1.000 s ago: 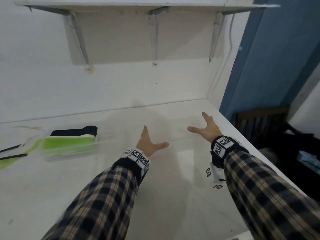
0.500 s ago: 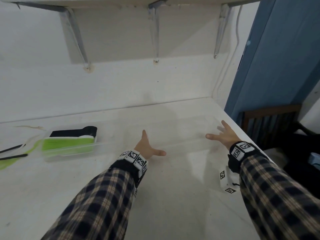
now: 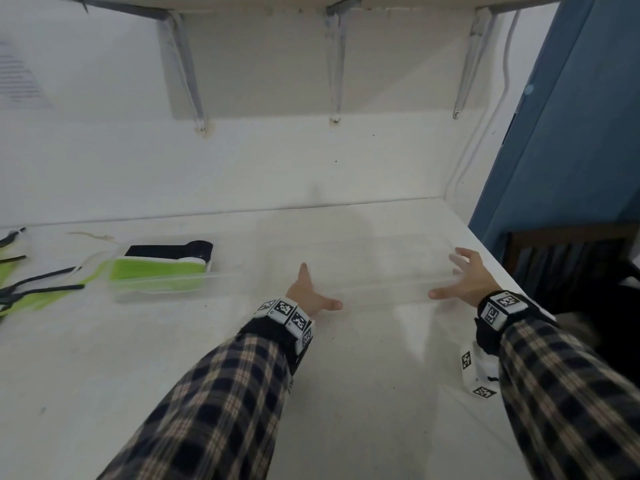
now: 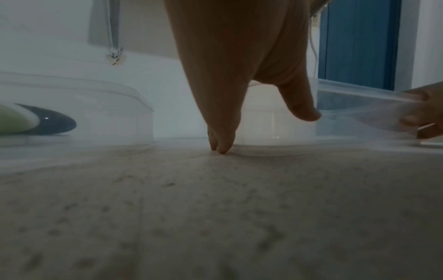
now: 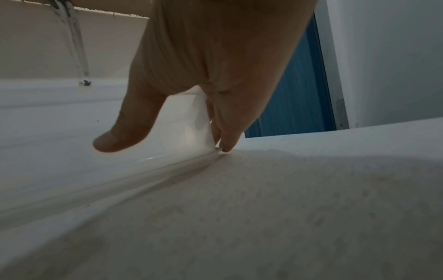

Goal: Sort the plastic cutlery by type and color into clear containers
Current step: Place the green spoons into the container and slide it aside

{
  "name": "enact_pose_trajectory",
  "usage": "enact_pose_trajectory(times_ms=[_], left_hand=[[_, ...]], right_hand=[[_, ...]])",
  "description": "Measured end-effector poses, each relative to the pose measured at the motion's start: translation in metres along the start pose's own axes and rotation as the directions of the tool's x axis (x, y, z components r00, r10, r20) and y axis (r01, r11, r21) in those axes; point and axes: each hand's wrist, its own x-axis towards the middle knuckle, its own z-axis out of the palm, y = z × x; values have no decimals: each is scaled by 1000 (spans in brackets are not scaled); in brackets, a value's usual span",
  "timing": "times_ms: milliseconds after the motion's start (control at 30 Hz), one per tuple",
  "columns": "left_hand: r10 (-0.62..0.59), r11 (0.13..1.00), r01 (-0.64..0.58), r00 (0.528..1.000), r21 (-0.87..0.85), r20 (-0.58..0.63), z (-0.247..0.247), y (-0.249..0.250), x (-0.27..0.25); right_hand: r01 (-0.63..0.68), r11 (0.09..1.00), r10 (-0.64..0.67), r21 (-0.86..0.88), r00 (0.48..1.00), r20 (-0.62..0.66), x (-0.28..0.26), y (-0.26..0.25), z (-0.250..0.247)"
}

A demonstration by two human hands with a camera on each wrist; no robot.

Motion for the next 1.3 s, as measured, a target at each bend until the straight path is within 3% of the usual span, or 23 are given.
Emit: enact_pose_trajectory(times_ms=[133,333,633,933,1300], left_hand=[[-17,1000,17,1000,21,-13,0,0,-1],[-22,989,31,997,145,-68,-1,-2,-4],[-18,977,31,998,210,-61,-12,-5,-4],[29,986,-14,996,168,-87,-30,-11,-8],[126,974,-111,990,198,-69,-68,-38,-34]], right_hand=[[-6,992,3,-129,1000,-24,-1,3,-3],[-7,983,1,-184,999,-36,-2,-3,2],[-25,979,19,-204,999,-30,-7,-6,11],[-25,973,13,-230,998,-56,-18,-18,23],[-17,977,-4,-211,995,-99,-71,-35,52]])
